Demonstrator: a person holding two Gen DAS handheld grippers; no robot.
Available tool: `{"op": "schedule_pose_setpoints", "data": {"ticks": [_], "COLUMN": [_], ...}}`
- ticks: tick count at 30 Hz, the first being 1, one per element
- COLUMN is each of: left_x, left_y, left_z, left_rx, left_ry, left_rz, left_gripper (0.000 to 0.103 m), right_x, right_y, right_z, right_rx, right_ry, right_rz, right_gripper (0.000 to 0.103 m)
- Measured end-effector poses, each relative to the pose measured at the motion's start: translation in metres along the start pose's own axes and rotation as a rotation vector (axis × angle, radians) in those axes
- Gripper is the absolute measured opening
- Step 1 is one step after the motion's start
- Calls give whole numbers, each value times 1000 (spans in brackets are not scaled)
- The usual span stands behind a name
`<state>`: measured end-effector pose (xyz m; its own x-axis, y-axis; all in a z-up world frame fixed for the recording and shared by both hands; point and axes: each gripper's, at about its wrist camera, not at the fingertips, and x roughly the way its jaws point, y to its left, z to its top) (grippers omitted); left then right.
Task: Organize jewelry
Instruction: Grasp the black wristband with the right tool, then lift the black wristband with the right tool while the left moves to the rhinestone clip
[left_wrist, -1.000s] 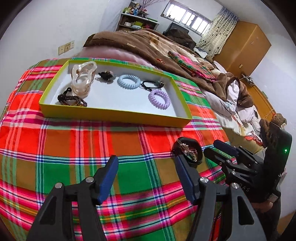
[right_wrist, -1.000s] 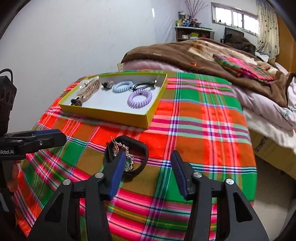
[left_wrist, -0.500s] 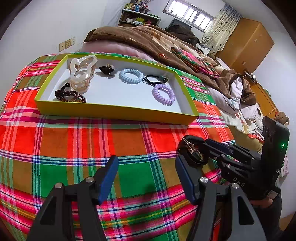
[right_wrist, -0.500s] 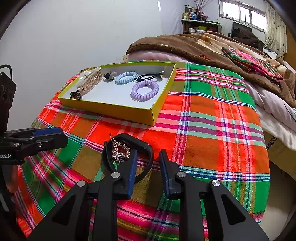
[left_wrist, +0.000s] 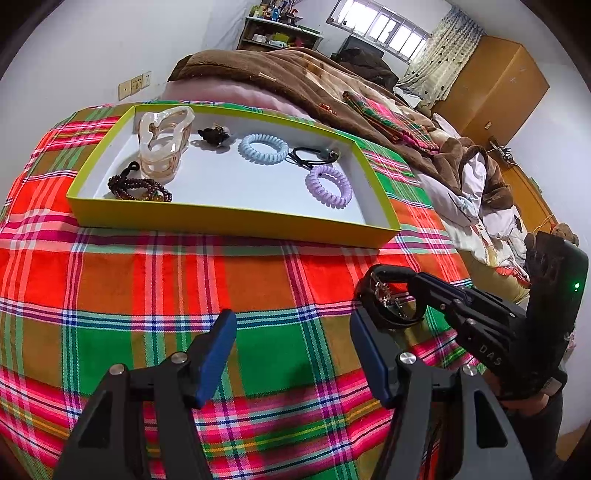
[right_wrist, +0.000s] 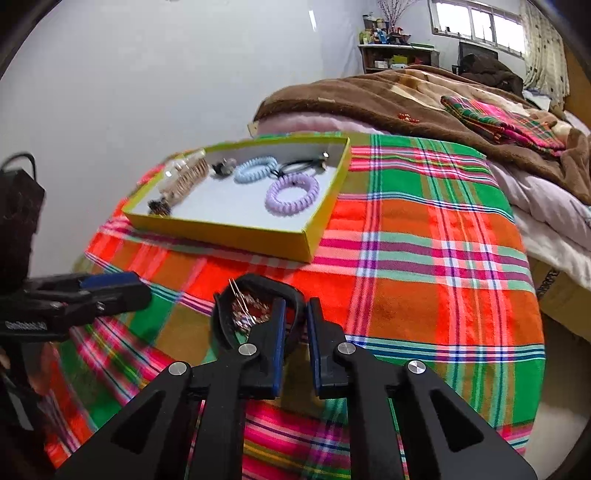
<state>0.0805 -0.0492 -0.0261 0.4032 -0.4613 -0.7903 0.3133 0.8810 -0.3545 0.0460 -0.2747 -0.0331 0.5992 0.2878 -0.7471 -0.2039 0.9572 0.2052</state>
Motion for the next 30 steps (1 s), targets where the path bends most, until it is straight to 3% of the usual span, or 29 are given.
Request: {"op": "schedule_pose_setpoints", "data": {"ticks": [10, 23, 30], "left_x": [2, 2, 10], "left_y": [1, 3, -13], "left_z": [-1, -1, 1], "left_rx": [-7, -11, 45], "left_ry": [8, 9, 35], "left_rz": [0, 1, -27], "left_gripper": [66, 66, 66], "right_x": [3, -11, -33], "right_y": [0, -6, -25], "right_z": [2, 10, 11], "right_rx": [17, 117, 189], "right_ry": [-2, -87, -155], "right_rz": [-6, 69, 39], "right_gripper": [8, 8, 8]}}
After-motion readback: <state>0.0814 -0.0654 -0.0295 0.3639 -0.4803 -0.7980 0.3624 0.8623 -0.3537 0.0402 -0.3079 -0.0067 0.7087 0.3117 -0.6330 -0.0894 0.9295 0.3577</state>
